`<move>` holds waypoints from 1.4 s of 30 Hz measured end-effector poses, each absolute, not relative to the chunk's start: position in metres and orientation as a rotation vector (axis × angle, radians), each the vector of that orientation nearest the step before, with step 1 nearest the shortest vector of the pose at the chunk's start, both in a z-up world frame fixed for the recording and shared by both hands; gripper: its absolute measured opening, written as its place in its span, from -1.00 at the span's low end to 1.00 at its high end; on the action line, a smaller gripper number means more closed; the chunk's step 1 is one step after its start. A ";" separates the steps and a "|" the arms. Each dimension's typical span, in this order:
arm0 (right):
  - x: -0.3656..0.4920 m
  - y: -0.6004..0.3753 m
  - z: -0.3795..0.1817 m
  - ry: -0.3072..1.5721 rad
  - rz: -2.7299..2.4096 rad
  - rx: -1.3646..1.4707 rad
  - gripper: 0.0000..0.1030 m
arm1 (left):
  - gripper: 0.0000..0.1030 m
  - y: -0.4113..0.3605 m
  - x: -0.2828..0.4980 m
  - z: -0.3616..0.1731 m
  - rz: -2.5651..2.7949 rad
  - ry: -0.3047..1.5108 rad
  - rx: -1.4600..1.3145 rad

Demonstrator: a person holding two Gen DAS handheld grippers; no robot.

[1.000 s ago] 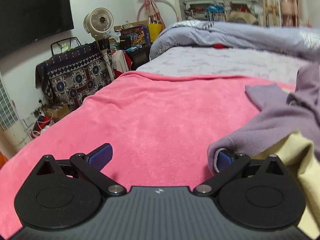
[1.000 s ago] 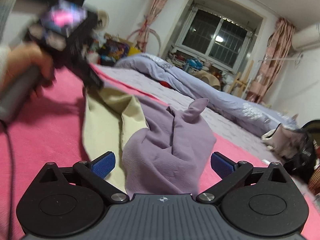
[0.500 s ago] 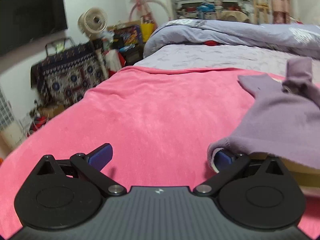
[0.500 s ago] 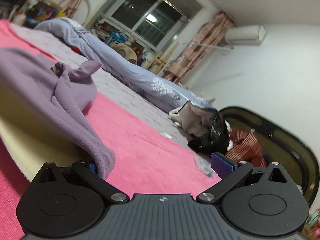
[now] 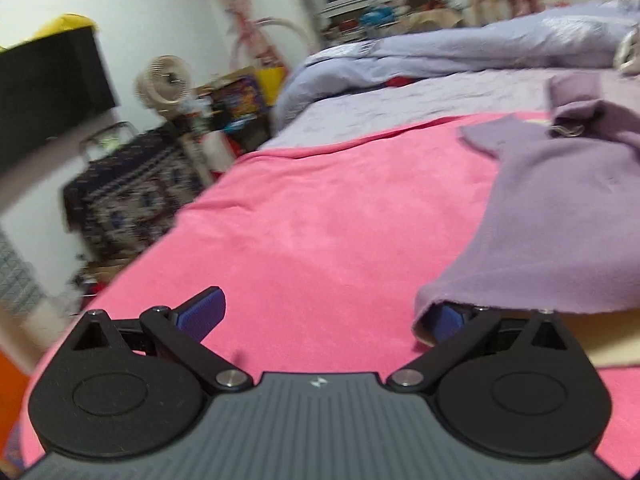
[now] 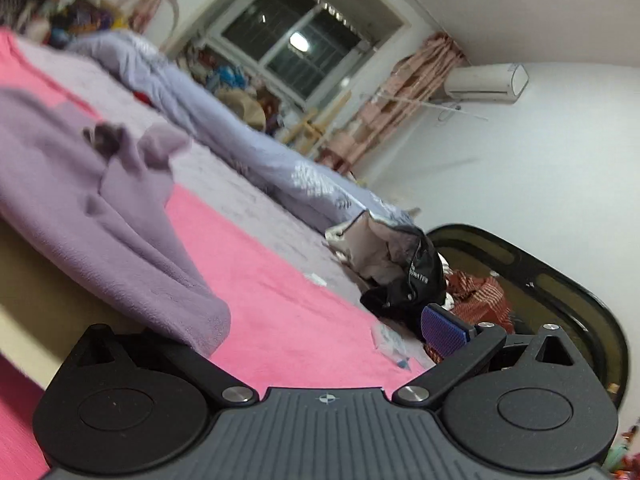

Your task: Fold clothes

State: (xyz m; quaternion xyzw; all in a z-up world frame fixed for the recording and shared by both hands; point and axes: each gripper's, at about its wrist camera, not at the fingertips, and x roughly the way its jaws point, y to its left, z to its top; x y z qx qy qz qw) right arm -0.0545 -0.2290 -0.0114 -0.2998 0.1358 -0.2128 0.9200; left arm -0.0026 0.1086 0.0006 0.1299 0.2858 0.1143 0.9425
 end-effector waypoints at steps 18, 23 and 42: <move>-0.098 -0.260 -0.002 0.208 -0.345 -0.502 1.00 | 1.00 0.020 -0.069 0.022 -0.313 0.344 0.491; -0.104 -0.259 0.003 0.215 -0.312 -0.454 1.00 | 0.99 -0.017 -0.069 0.013 -0.412 0.337 0.551; -0.102 -0.287 0.019 0.320 -0.290 -0.238 1.00 | 1.00 -0.009 -0.037 0.007 -0.179 0.397 0.460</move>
